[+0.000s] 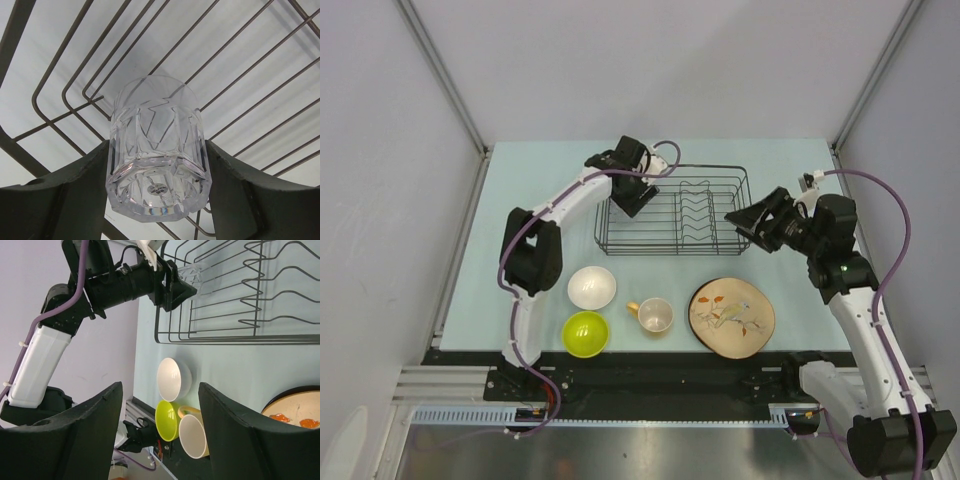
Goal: Load the mixed dishes into the dish rack
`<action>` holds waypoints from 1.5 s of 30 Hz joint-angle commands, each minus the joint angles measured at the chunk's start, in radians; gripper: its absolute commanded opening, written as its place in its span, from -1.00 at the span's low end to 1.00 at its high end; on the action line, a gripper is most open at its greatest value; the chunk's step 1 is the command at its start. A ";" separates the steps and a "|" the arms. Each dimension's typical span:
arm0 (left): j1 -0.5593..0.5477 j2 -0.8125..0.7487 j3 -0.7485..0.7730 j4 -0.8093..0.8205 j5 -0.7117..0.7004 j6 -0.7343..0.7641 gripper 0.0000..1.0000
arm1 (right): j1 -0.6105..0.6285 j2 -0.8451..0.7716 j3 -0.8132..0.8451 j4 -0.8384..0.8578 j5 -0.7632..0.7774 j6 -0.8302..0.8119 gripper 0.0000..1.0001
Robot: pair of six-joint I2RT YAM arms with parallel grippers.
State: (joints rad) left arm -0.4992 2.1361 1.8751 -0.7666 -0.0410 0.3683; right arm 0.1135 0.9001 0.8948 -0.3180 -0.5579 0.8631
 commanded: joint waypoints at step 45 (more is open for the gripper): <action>0.094 -0.970 -0.514 -0.117 0.345 -0.166 1.00 | 0.776 0.330 0.067 -0.268 0.487 -0.334 0.28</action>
State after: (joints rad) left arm -0.4129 1.1599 1.4113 -0.9009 0.2516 0.2356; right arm 0.8654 1.2083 0.9081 -0.6155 -0.1074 0.5404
